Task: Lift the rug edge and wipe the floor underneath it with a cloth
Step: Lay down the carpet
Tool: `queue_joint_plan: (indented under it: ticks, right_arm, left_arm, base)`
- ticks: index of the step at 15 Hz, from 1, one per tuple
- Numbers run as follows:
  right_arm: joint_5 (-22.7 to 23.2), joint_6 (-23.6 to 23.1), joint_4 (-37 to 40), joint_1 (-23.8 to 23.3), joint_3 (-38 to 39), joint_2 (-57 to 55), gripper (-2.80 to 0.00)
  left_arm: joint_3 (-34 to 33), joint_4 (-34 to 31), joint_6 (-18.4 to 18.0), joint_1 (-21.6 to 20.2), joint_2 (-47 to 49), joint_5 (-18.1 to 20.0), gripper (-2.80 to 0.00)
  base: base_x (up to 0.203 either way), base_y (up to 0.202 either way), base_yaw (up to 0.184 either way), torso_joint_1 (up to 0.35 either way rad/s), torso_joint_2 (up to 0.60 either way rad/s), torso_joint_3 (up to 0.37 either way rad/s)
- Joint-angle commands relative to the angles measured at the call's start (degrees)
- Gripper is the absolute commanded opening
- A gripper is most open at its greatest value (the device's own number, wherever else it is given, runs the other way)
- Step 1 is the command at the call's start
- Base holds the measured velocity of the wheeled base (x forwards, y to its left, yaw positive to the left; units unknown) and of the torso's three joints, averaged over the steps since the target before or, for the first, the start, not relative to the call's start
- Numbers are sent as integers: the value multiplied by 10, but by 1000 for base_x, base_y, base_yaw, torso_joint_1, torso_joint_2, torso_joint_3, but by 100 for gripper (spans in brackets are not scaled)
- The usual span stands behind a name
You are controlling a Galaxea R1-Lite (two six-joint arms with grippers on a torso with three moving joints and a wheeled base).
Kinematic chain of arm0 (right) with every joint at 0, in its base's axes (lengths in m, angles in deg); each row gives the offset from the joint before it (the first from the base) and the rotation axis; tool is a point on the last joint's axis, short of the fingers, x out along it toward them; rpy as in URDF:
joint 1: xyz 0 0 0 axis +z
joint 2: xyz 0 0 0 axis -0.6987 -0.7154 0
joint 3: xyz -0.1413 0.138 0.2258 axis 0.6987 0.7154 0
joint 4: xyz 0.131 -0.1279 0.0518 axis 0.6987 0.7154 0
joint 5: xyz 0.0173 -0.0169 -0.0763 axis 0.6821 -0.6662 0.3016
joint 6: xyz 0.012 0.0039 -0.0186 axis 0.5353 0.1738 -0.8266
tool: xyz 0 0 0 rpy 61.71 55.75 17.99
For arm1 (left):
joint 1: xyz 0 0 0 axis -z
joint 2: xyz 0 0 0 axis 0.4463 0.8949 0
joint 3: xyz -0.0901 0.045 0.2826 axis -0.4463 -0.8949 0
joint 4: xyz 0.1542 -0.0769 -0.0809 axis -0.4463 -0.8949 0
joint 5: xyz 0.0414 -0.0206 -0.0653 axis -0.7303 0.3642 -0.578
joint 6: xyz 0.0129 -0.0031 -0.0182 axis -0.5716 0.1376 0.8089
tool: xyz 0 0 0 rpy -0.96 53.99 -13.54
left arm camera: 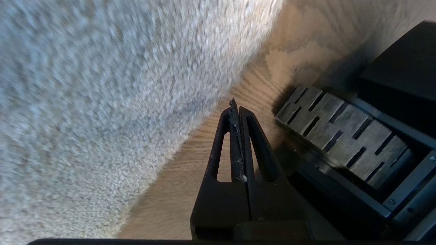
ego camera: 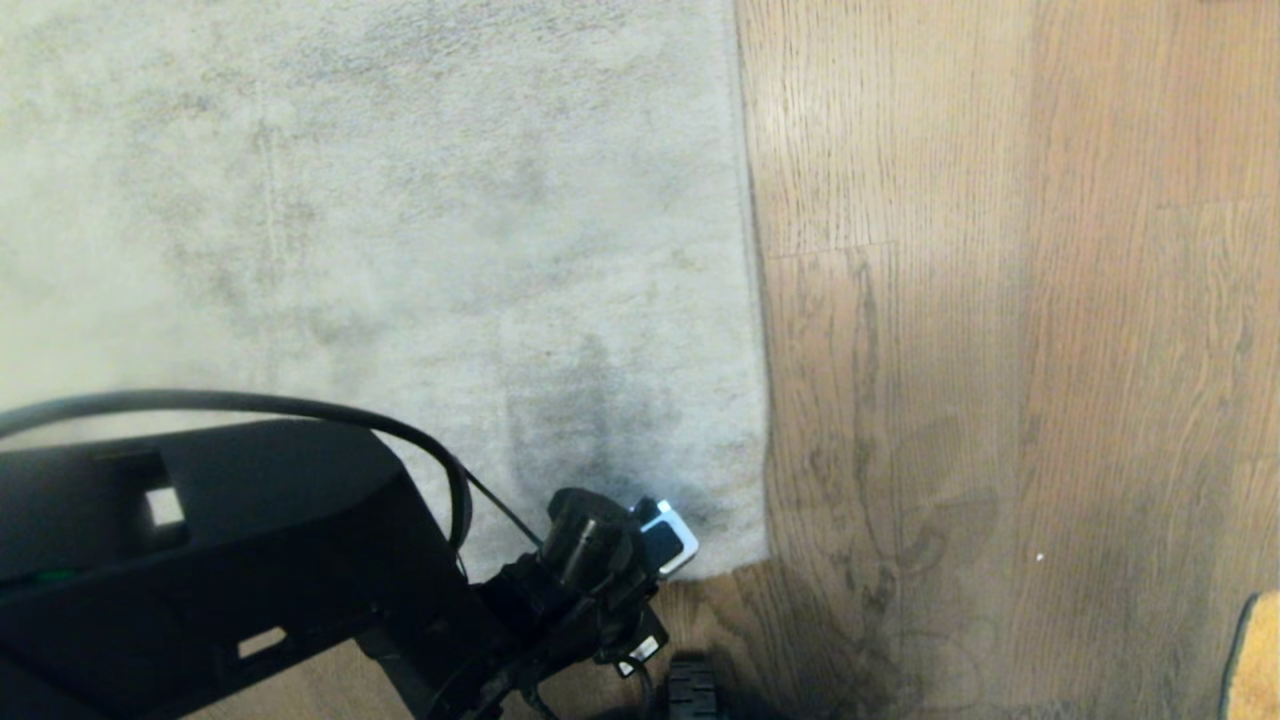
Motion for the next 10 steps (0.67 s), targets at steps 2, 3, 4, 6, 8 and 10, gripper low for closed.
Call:
queue_joint_plan:
  ticks: [2, 3, 4, 6, 8, 10]
  right_arm:
    - [0, 0, 0, 0, 0, -1, -280]
    - [0, 0, 0, 1, 0, -1, -280]
    - [0, 0, 0, 1, 0, -1, -280]
    - [0, 0, 0, 1, 0, -1, -280]
    - [0, 0, 0, 1, 0, -1, -280]
    - [0, 0, 0, 0, 0, -1, -280]
  left_arm:
    - [4, 2, 0, -2, 4, -1, -280]
    - [7, 2, 0, -2, -3, -1, -280]
    - [8, 0, 2, -2, -12, -1, -280]
    - [8, -6, 2, -2, -41, -1, -280]
    - [7, -19, 2, -2, -82, -1, -280]
    - [4, -47, 2, -2, -132, -1, -280]
  base:
    - [0, 0, 0, 0, 0, 0]
    - [0, 0, 0, 0, 0, 0]
    - [0, 0, 0, 0, 0, 0]
    - [0, 0, 0, 0, 0, 0]
    - [0, 0, 0, 0, 0, 0]
    - [0, 0, 0, 0, 0, 0]
